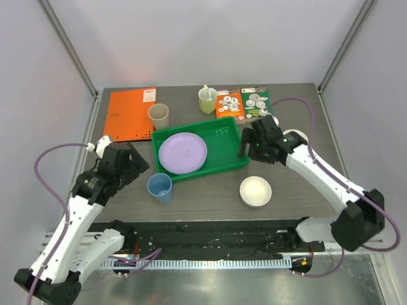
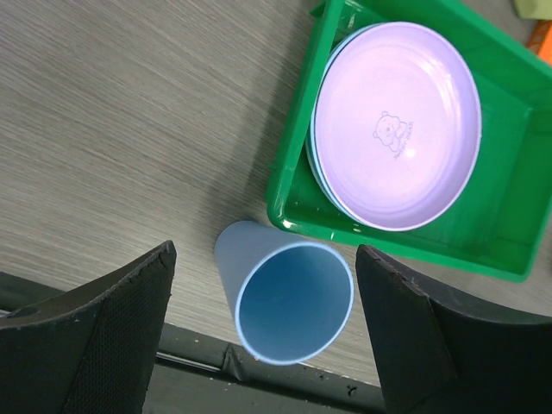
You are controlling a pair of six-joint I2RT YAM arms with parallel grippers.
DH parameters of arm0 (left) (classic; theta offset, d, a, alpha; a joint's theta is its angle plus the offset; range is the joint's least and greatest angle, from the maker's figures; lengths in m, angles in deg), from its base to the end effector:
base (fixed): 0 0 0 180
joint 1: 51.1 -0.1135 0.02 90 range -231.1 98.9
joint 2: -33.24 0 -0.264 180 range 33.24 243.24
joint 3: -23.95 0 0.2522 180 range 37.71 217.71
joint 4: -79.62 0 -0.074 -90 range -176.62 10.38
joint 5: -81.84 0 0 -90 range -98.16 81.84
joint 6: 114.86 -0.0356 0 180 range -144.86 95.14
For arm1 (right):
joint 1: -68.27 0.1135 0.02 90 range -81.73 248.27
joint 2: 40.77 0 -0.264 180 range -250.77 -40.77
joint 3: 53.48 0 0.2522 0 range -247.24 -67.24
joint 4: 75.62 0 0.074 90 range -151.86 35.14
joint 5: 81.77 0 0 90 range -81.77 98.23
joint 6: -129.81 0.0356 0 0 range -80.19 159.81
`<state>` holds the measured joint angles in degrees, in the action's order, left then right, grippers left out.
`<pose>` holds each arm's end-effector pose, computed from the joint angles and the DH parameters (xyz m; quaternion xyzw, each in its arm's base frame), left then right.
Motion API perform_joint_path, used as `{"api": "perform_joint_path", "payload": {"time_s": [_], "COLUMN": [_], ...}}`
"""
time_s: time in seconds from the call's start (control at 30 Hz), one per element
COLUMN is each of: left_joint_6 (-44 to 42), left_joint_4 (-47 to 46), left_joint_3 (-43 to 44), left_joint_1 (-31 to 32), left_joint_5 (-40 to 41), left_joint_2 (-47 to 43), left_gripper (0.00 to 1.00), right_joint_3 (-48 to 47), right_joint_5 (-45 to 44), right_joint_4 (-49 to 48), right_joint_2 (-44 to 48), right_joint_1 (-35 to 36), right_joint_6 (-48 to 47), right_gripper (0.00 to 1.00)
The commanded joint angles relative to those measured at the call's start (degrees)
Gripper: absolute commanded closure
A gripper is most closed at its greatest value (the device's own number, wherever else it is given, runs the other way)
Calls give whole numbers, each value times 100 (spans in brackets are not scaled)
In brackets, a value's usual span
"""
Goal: Place the mixed dishes into the plastic bin
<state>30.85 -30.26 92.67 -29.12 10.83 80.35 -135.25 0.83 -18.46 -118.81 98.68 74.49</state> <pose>0.1398 -0.0439 0.3192 -0.3235 0.8657 -0.0990 0.3689 0.2456 0.1388 0.3004 0.0555 0.9461 0.1168 0.2969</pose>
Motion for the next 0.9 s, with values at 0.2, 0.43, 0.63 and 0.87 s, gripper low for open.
{"api": "perform_joint_path", "payload": {"time_s": [0.2, 0.43, 0.63, 0.87], "left_joint_6": [-235, 116, 222, 125], "left_joint_4": [103, -81, 208, 113], "left_joint_3": [199, -55, -100, -90], "left_joint_1": [-27, -27, -27, -27], "left_joint_5": [202, 413, 210, 396], "left_joint_2": [-168, -141, -343, -212], "left_gripper": [15, 15, 16, 16], "right_joint_3": [1501, 2194, 2556, 2073], "right_joint_5": [-288, -349, -587, -552], "right_joint_4": [494, 451, 275, 196], "right_joint_2": [1195, 1370, 1722, 1344], "right_joint_1": [-62, -71, -255, -273], "right_joint_6": [584, 549, 601, 330], "right_gripper": [14, 16, 18, 19]}}
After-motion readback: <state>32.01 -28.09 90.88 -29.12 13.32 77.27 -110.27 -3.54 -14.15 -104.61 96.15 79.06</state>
